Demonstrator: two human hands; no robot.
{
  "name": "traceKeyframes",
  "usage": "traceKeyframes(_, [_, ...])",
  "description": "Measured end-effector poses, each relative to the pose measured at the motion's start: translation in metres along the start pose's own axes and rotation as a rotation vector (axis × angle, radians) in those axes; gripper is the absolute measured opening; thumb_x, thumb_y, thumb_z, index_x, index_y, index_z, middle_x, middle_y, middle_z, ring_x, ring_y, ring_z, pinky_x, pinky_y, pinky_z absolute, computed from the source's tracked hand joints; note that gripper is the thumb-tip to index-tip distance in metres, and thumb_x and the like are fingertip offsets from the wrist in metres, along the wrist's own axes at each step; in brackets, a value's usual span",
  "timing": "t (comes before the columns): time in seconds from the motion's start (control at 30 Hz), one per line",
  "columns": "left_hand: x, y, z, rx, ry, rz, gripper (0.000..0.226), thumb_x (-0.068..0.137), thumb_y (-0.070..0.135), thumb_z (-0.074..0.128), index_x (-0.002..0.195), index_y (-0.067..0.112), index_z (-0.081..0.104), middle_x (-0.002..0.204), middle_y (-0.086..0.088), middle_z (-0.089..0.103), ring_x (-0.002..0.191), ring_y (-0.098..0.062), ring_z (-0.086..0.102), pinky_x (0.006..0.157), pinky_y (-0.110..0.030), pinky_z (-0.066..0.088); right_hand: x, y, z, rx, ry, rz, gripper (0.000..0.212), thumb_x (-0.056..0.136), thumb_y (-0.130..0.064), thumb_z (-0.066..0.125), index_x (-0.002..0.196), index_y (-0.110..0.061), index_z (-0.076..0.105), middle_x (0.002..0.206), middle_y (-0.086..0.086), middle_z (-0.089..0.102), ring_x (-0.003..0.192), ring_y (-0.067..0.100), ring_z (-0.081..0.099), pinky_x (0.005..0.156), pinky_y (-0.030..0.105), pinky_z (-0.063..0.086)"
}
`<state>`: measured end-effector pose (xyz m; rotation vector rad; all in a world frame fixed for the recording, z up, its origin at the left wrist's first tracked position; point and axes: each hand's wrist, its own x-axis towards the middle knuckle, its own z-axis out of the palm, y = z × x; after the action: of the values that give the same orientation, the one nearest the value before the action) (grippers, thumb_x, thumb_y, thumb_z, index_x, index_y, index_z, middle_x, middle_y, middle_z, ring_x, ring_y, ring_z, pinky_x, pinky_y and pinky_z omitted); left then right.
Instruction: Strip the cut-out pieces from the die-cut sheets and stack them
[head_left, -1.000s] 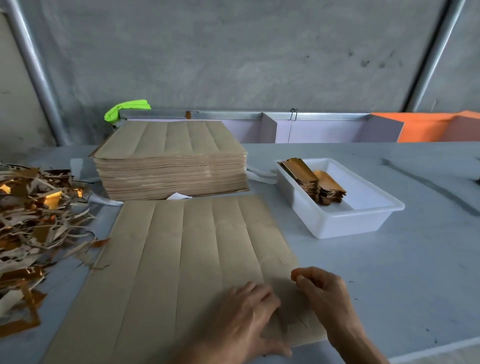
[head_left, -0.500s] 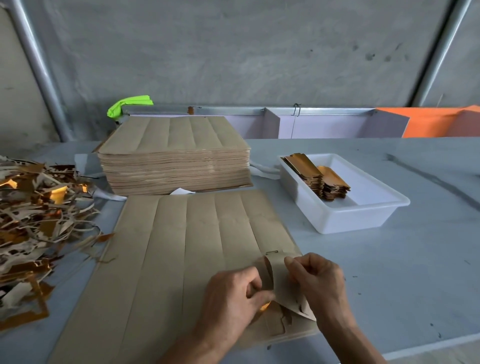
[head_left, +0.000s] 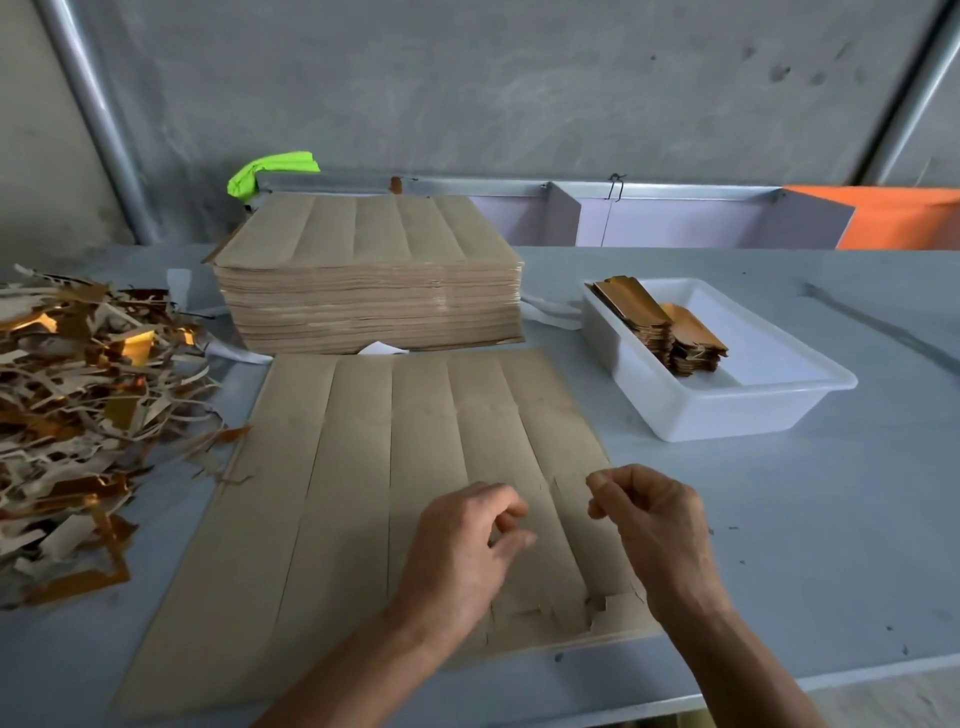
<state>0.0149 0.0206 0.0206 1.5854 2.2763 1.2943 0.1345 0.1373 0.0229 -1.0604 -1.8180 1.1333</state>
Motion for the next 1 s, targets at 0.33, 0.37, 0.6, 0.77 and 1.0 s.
traceKeyframes(0.33, [0.007, -0.054, -0.024, 0.692, -0.05, -0.414, 0.041, 0.087, 0.051, 0.055, 0.118, 0.025, 0.051, 0.13, -0.005, 0.042, 0.122, -0.026, 0.038, 0.098, -0.039, 0.032, 0.018, 0.015, 0.009, -0.496, -0.133, 0.16, 0.049, 0.087, -0.023, 0.063, 0.133, -0.015, 0.051, 0.134, 0.012, 0.049, 0.121, 0.031, 0.045, 0.101, 0.045, 0.041])
traceKeyframes(0.37, [0.009, -0.062, -0.031, 0.724, -0.061, -0.504, 0.046, 0.086, 0.057, 0.051, 0.12, 0.025, 0.048, 0.134, -0.007, 0.038, 0.124, -0.029, 0.034, 0.098, -0.044, 0.032, 0.019, 0.013, 0.01, -0.551, -0.137, 0.178, 0.053, 0.086, -0.027, 0.063, 0.136, -0.018, 0.047, 0.137, 0.011, 0.045, 0.124, 0.031, 0.041, 0.102, 0.046, 0.039])
traceKeyframes(0.6, [0.011, -0.115, -0.077, 0.659, -0.038, -0.921, 0.08, 0.081, 0.074, 0.041, 0.137, 0.017, 0.034, 0.146, -0.021, 0.021, 0.132, -0.042, 0.024, 0.101, -0.055, 0.029, 0.024, 0.013, 0.013, -0.626, -0.158, 0.251, 0.054, 0.086, -0.025, 0.063, 0.136, -0.021, 0.045, 0.137, 0.009, 0.043, 0.124, 0.03, 0.039, 0.101, 0.047, 0.038])
traceKeyframes(0.77, [0.014, -0.121, -0.077, 0.652, -0.015, -0.949, 0.077, 0.083, 0.068, 0.046, 0.135, 0.012, 0.036, 0.142, -0.021, 0.027, 0.129, -0.042, 0.029, 0.101, -0.053, 0.03, 0.033, 0.013, 0.015, -0.51, -0.102, 0.299, 0.044, 0.09, -0.02, 0.056, 0.133, -0.016, 0.051, 0.133, 0.011, 0.051, 0.12, 0.032, 0.046, 0.098, 0.052, 0.042])
traceKeyframes(1.0, [0.023, -0.113, -0.07, 0.638, -0.031, -0.947, 0.069, 0.085, 0.065, 0.047, 0.128, 0.011, 0.044, 0.14, -0.022, 0.03, 0.127, -0.044, 0.029, 0.101, -0.053, 0.028, 0.045, 0.013, 0.018, -0.505, -0.065, 0.306, 0.039, 0.088, 0.001, 0.051, 0.125, -0.009, 0.059, 0.127, 0.014, 0.054, 0.118, 0.033, 0.046, 0.099, 0.051, 0.041])
